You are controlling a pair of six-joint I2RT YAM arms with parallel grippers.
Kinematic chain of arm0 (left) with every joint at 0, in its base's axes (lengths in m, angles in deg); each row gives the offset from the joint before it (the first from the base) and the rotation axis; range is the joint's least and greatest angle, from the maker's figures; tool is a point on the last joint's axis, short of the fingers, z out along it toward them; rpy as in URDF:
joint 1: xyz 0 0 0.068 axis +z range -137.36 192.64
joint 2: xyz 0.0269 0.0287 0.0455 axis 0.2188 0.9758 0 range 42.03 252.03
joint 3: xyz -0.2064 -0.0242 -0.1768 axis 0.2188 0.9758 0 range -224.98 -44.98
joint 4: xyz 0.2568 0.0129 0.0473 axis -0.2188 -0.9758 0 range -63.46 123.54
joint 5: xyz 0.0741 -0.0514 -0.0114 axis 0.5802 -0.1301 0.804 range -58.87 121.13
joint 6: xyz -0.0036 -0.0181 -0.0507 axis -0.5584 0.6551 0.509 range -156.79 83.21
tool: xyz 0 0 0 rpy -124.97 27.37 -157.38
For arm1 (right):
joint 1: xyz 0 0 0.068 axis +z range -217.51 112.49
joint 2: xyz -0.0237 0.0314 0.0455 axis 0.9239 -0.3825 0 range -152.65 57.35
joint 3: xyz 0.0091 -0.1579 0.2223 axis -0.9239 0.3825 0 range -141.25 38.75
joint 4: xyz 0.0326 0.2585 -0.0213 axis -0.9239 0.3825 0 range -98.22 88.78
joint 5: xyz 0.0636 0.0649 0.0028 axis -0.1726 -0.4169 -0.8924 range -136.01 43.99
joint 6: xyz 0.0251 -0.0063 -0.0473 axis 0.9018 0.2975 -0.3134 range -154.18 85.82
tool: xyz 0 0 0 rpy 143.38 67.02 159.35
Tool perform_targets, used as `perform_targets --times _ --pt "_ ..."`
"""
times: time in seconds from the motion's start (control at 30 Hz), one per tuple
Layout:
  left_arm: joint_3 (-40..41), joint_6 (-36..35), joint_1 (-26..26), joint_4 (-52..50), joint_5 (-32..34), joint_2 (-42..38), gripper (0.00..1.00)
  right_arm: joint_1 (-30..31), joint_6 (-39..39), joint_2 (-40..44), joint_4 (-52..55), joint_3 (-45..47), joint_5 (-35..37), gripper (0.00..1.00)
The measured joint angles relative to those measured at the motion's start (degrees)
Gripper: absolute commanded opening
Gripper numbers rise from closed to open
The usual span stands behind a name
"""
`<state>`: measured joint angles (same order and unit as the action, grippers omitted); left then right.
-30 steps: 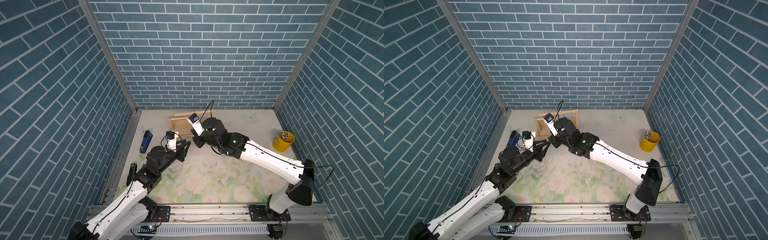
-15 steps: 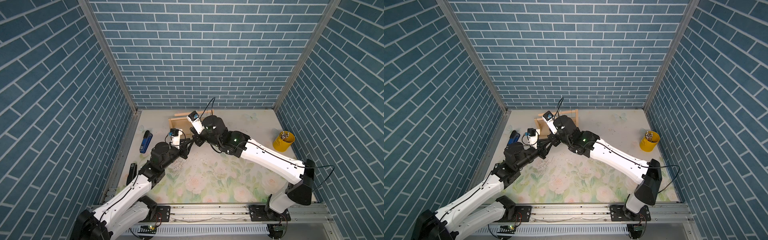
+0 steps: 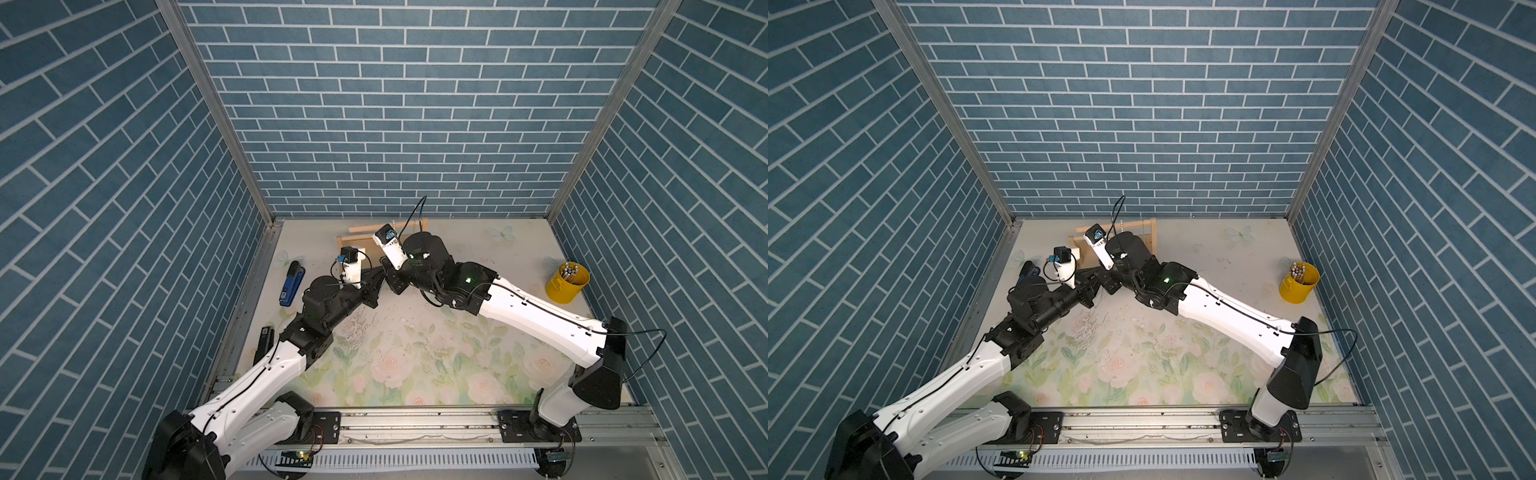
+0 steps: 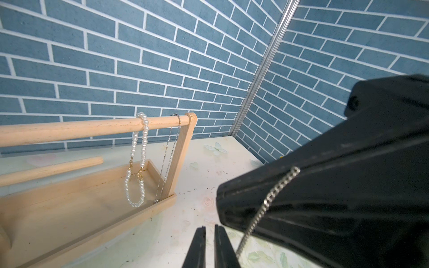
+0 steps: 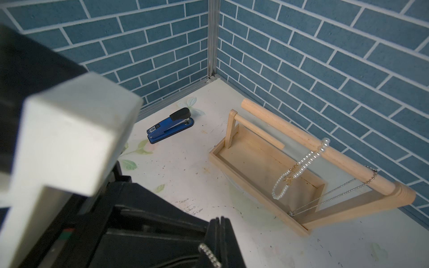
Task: Hang the necklace on the jewelry display stand
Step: Hang the necklace on the stand.
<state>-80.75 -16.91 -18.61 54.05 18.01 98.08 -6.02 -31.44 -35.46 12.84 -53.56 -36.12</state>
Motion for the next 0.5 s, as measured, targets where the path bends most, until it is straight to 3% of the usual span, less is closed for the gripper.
perform_targets --times 0.1,0.5 --pt "0.1 0.1 0.0 -0.1 0.1 -0.2 0.27 0.0 0.0 0.0 0.0 0.0 0.2 0.0" --pt "2.7 -0.1 0.0 -1.9 0.6 -6.8 0.32 0.0 0.1 0.0 0.4 0.0 1.7 0.0"
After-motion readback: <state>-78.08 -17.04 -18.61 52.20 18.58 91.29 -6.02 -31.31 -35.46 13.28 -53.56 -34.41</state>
